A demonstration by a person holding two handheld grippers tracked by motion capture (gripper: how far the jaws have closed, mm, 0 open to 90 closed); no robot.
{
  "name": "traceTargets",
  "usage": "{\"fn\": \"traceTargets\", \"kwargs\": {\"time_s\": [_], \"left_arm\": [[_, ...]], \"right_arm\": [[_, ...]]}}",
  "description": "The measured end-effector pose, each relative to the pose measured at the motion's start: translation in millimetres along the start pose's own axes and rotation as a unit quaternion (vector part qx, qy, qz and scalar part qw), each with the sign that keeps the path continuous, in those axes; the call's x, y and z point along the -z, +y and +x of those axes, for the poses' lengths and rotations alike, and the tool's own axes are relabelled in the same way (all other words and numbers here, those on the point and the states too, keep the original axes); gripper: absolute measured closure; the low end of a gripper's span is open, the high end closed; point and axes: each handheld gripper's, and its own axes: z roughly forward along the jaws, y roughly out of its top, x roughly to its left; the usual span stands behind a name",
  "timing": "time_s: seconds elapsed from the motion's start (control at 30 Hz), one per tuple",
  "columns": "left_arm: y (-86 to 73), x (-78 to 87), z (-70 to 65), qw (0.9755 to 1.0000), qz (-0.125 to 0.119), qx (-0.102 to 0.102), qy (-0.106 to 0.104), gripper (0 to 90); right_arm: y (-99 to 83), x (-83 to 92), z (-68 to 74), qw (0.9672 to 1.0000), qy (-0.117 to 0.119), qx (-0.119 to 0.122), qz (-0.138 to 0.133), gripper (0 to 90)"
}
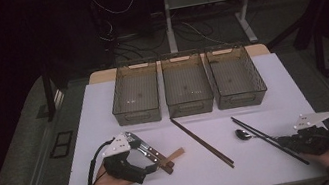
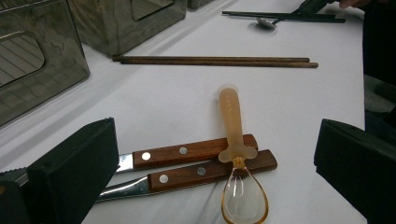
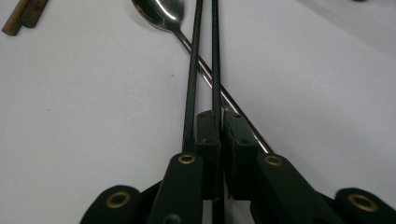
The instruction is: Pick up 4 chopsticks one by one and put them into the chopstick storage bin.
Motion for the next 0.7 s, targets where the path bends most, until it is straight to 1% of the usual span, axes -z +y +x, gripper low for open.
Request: {"fn": "traceTargets", "kwargs": {"time_s": [0.07, 0.13, 0.27, 0.43, 0.53, 0.57, 0.67, 0.7], "left_arm": [[0.0, 0.2, -0.1, 1.0000, 0.000, -0.001, -0.002, 0.9], [0.0, 0.4, -0.2, 1.0000, 0.000, -0.003, -0.004, 4.4], [0.0, 0.0, -0.3, 1.0000, 0.000, -0.001, -0.007, 4.4], [-0.1, -0.2, 0.1, 1.0000, 0.001, 0.000, -0.006, 3.3], [-0.2, -0.4, 0.4, 1.0000, 0.001, 0.001, -0.005, 3.2], [-0.2, -0.3, 0.4, 1.0000, 0.002, 0.001, -0.005, 3.3], [-0.2, -0.1, 0.7, 1.0000, 0.002, 0.001, -0.005, 3.3], [-0.2, -0.1, 0.6, 1.0000, 0.002, 0.001, -0.005, 3.2]], "right_arm": [[-0.7, 0.1, -1.0, 1.0000, 0.001, 0.000, -0.003, 85.4], [-1.3, 0.3, -2.4, 1.0000, 0.004, -0.005, -0.006, 85.7], [-1.3, 0.5, -2.6, 0.9999, 0.005, -0.007, -0.006, 85.8], [-1.8, 0.6, -3.6, 0.9998, 0.013, -0.014, -0.011, 85.8], [-0.6, 3.5, -4.3, 0.9996, 0.016, -0.015, -0.019, 85.7], [-0.4, 4.4, -4.6, 0.9995, 0.014, -0.016, -0.025, 85.8], [-0.4, 8.2, -6.1, 0.9990, 0.018, -0.024, -0.034, 85.8], [-0.5, 9.5, -6.4, 0.9988, 0.018, -0.023, -0.039, 85.8]]}}
